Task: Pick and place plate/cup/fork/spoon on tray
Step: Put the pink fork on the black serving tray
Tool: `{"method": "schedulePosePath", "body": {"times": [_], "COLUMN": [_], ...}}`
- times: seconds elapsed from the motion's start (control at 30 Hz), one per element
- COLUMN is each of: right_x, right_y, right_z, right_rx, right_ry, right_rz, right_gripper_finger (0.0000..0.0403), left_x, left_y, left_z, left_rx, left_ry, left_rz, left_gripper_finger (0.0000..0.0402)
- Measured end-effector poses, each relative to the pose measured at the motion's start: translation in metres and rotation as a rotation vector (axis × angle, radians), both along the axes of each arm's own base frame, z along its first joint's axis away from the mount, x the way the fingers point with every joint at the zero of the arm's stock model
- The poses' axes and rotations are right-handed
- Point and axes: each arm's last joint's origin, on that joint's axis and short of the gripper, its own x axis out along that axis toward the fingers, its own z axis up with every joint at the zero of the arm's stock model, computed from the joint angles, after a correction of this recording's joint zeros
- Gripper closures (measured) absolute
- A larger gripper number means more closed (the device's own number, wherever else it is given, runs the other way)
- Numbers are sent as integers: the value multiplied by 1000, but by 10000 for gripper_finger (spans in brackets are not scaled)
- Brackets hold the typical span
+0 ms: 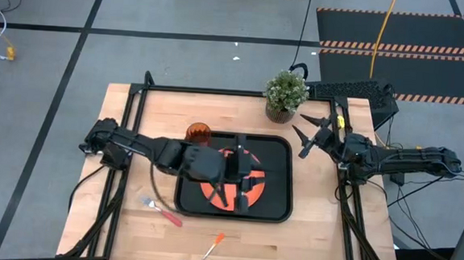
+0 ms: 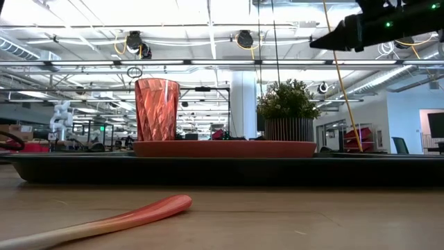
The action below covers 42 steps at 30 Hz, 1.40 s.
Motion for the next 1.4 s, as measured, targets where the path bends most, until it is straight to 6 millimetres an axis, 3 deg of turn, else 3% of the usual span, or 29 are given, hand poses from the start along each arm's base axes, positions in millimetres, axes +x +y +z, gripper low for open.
{"method": "schedulePosePath", "body": {"times": [0.17, 0.47, 0.63, 0.77, 1.03, 1.13, 1.4], "right_x": [-1, -3, -3, -3, -2, -1, 0], "right_y": [0, 1, 1, 1, 1, 1, 1], "right_z": [11, 21, 21, 21, 20, 18, 15], "right_rx": [-72, -124, -111, -82, -42, -39, -37], "right_ry": [-73, -152, -168, -188, -197, -178, -147], "right_rz": [-8, 33, 38, 44, 52, 53, 52], "right_gripper_finger": [200, 200, 200, 200, 200, 200, 200], "left_x": [-16, -90, -104, -109, -129, -135, -155], "left_y": [1, -20, -49, -67, -74, -75, -80], "left_z": [-36, -83, -108, -154, -224, -235, -255], "left_rx": [-137, -57, -75, -127, -153, -139, -83], "left_ry": [367, 1078, 1188, 1287, 1439, 1464, 1548], "left_rz": [114, 298, 226, 189, 157, 96, 70], "left_gripper_finger": [307, 330, 362, 382, 394, 369, 251]}}
